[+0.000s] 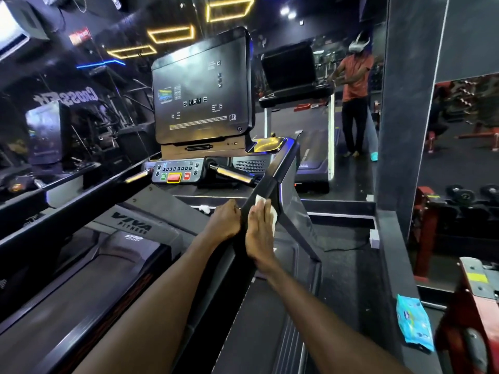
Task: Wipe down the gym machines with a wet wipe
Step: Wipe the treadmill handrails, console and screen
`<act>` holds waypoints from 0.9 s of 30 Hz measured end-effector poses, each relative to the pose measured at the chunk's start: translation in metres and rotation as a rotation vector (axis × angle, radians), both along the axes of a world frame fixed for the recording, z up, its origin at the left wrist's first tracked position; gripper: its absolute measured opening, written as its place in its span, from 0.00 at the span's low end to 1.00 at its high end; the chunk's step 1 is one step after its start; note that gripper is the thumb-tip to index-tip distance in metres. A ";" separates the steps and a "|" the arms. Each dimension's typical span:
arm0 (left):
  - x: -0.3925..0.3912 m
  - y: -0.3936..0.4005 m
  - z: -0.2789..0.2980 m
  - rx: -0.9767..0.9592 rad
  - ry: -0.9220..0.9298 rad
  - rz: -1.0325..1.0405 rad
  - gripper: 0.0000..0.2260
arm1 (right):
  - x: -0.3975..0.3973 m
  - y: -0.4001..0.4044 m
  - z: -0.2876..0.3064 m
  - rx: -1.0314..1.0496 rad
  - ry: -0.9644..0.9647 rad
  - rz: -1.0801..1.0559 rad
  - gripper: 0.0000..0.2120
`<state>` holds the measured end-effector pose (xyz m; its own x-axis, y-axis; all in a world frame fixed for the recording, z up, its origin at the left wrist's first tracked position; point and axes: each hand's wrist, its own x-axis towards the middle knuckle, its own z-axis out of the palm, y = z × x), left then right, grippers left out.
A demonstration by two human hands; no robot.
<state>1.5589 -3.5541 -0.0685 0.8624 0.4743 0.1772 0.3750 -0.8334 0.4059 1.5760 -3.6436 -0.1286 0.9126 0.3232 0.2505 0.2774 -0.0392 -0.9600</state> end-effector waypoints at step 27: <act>0.063 0.008 0.002 0.039 -0.020 -0.022 0.07 | 0.048 0.016 -0.027 0.109 0.209 -0.092 0.31</act>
